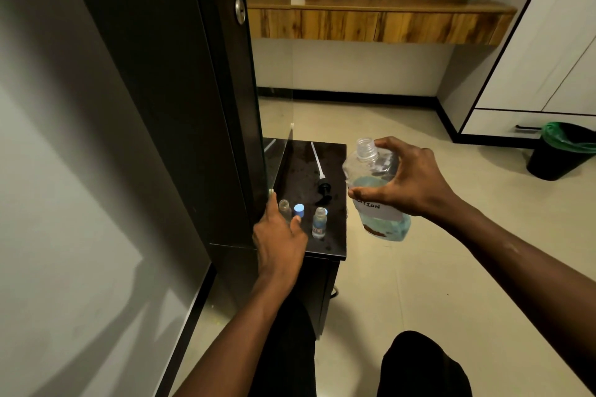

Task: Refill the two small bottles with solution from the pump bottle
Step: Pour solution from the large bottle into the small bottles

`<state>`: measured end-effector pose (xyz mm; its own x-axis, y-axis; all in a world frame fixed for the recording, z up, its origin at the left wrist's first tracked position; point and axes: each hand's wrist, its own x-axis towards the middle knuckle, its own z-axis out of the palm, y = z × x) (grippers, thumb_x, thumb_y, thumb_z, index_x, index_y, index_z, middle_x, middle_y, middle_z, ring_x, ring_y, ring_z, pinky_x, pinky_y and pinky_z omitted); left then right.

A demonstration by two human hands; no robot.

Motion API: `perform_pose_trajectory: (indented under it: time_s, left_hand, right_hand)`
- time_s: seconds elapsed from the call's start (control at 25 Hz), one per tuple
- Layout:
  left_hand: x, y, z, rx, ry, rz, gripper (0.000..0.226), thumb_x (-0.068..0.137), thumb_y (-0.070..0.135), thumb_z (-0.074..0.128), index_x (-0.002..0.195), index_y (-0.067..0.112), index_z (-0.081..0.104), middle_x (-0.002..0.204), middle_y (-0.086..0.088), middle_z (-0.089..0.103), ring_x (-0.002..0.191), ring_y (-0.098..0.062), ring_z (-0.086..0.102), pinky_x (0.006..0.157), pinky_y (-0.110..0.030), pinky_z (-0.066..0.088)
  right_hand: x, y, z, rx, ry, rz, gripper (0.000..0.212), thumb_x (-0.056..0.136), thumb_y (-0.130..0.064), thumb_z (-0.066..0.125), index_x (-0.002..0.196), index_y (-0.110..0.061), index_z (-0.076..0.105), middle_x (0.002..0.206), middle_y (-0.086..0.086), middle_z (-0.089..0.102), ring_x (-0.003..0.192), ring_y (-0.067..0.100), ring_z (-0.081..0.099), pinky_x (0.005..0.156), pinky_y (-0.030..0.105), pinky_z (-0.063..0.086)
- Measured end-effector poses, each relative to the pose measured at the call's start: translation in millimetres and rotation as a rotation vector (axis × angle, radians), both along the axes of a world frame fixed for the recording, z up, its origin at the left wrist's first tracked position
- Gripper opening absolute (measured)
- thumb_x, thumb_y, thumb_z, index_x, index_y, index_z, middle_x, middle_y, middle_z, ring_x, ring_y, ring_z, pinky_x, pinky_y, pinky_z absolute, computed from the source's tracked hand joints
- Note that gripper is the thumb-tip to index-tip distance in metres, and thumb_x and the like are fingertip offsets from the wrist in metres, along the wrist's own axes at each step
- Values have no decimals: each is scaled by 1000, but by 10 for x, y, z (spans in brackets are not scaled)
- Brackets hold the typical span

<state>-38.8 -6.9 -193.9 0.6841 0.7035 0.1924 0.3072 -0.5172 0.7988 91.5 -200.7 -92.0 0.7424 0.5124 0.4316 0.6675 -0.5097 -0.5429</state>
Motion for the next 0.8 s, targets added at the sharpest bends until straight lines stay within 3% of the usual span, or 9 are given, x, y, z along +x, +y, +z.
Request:
perform_pose_trajectory:
  time_s: [0.2, 0.32, 0.4, 0.52, 0.68, 0.8]
  left_hand:
    - [129, 56, -23, -75, 2, 16, 52, 96, 18, 70, 145, 16, 53, 111, -7, 71, 97, -22, 72, 83, -27, 59]
    - [49, 27, 37, -60, -87, -6, 55, 90, 25, 78, 141, 19, 57, 101, 7, 70, 84, -9, 71, 74, -19, 59]
    - [8, 15, 188, -65, -164, -34, 56, 84, 28, 83, 134, 22, 59, 101, 15, 66, 83, -2, 68, 68, -9, 55]
    - [6, 15, 515, 41, -243, -95, 41, 79, 34, 86, 115, 24, 69, 93, 15, 71, 78, 4, 69, 64, -3, 51]
    - [5, -27, 824, 116, -341, -184, 39, 79, 34, 86, 115, 23, 75, 92, 11, 77, 75, 5, 70, 69, -8, 56]
    - [-36, -75, 895, 158, -364, -209, 46, 79, 34, 86, 122, 20, 75, 103, 5, 79, 84, 0, 73, 77, -19, 62]
  right_hand:
    - [9, -42, 2, -9, 4, -9, 96, 51, -70, 88, 130, -21, 64, 112, -1, 75, 91, 19, 73, 81, 42, 63]
    - [1, -49, 23, -36, 0, -10, 96, 51, -69, 88, 131, -23, 63, 114, 1, 74, 95, 22, 71, 84, 43, 61]
    - [-29, -33, 52, -82, -20, -3, 92, 54, -64, 90, 131, -25, 61, 114, 1, 73, 97, 25, 68, 88, 43, 59]
    - [-116, -3, 149, -130, -49, 41, 82, 58, -49, 94, 129, -25, 61, 107, 1, 74, 90, 24, 68, 80, 37, 58]
    - [-246, 17, 324, -251, -157, 78, 76, 64, -46, 90, 130, -25, 58, 103, 4, 75, 85, 27, 68, 73, 39, 57]
    - [-306, 14, 445, -355, -254, 46, 73, 66, -42, 89, 129, -23, 57, 101, 6, 75, 79, 27, 65, 68, 30, 48]
